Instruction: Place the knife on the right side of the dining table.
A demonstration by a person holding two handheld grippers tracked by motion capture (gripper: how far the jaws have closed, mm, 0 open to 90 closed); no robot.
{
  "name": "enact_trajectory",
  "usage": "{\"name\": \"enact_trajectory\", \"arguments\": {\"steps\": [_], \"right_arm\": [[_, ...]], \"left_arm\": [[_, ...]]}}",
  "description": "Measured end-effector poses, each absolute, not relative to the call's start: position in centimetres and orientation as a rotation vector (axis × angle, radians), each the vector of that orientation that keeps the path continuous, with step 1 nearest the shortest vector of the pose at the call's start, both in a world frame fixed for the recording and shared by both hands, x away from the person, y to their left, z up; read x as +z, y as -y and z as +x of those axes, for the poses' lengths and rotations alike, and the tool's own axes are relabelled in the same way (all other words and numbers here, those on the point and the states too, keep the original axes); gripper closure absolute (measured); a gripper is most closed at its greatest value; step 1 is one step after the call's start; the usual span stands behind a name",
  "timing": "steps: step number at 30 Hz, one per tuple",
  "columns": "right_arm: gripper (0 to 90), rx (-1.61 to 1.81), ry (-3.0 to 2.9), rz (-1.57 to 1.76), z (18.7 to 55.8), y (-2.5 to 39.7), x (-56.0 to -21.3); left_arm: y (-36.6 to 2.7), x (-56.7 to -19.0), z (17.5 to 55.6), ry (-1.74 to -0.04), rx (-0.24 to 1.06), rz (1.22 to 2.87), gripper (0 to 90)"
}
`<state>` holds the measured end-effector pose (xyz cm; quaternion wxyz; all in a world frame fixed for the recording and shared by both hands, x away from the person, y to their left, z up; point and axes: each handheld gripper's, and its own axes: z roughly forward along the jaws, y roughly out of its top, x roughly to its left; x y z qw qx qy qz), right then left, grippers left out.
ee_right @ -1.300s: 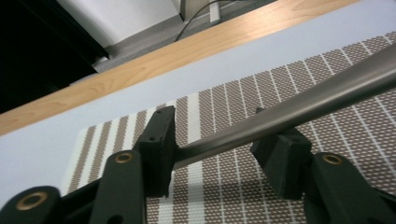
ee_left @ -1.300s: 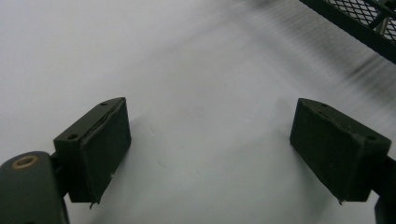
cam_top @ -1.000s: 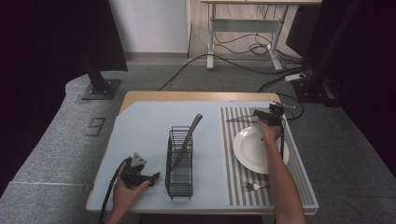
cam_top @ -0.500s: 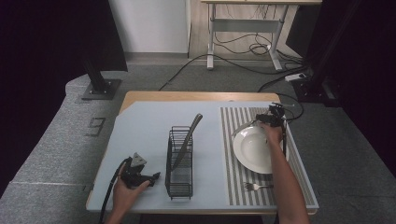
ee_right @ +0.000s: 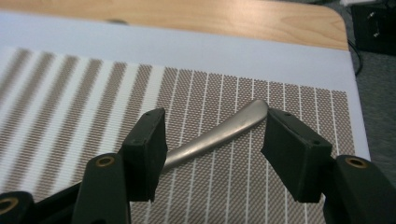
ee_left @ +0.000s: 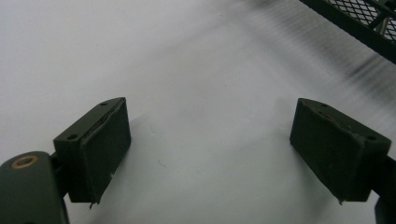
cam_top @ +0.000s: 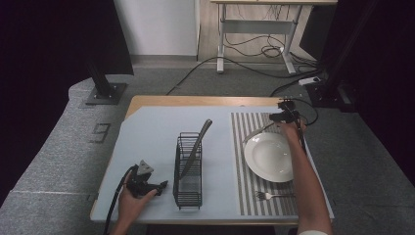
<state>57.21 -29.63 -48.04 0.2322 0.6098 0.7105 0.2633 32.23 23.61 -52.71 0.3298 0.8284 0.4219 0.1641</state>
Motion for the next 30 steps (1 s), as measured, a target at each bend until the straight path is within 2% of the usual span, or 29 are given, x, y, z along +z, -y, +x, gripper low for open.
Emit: {"name": "enact_trajectory", "arguments": {"steps": [9,22,25,30], "right_arm": [[40.1,0.506,-2.018,1.580,59.3,29.0,-50.2],[39.8,0.392,-1.996,1.644,58.8,29.3,-50.4],[41.7,0.424,-1.965,1.684,58.5,29.7,-50.5],[40.1,0.481,-1.934,1.722,57.8,30.6,-50.5]], "left_arm": [[-23.6,-52.7,32.2,-1.103,0.429,2.167,11.8],[-23.6,-52.7,32.2,-1.102,0.430,2.168,11.8],[-23.6,-52.7,32.2,-1.102,0.430,2.168,11.8],[-23.6,-52.7,32.2,-1.103,0.429,2.168,11.8]]}}
